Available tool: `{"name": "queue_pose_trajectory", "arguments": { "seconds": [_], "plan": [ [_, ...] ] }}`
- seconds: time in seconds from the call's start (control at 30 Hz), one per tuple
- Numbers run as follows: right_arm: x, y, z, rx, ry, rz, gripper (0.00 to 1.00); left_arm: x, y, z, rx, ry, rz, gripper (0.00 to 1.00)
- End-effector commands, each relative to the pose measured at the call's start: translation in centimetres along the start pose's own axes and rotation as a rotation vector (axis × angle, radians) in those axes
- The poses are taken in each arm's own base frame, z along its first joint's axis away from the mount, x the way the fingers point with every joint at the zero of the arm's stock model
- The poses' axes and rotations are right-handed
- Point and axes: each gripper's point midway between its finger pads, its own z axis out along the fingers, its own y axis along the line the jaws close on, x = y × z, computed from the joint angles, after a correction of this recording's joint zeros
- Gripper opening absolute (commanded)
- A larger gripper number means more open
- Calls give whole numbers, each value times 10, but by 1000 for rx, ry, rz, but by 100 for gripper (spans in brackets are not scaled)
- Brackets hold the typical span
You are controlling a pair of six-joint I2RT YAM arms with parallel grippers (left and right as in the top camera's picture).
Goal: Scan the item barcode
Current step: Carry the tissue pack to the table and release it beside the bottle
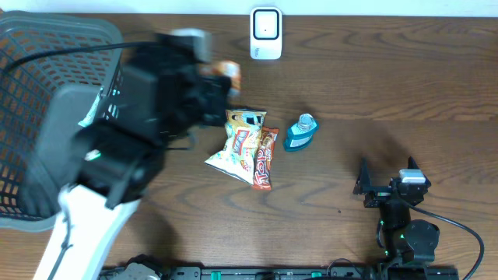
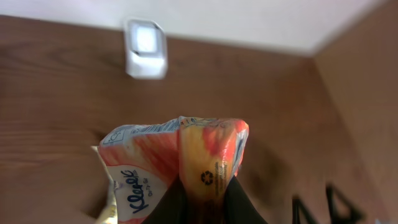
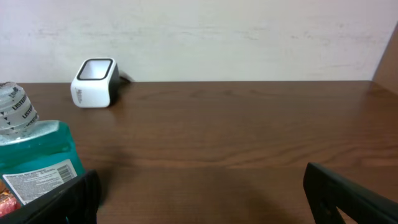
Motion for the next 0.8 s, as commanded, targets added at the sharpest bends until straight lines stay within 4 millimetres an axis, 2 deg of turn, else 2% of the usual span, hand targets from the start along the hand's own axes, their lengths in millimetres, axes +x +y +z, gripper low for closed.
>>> {"name": "queue_pose_trajectory", "arguments": {
  "seconds": [0.0, 0.17, 0.3, 0.37, 0.5, 0.6, 0.77],
  "plan": [
    [0, 1, 0, -4, 0, 10, 99, 25, -23, 27, 40, 97, 131, 7],
    [0, 1, 0, -4, 0, 10, 99, 48, -62, 57, 122, 152, 267, 7],
    [0, 1, 0, -4, 0, 10, 99, 55, -86, 67, 176, 144, 318, 7],
    [0, 1, 0, -4, 0, 10, 99, 59, -91, 69, 185, 154, 327, 7],
    [0, 1, 0, -4, 0, 10, 99, 79, -94, 72, 182, 218, 346, 7],
    [0, 1, 0, -4, 0, 10, 99, 95, -86, 74, 157, 282, 348, 7],
    [0, 1, 0, -4, 0, 10, 99, 115, -71, 85, 82, 343, 152, 7]
  ]
}}
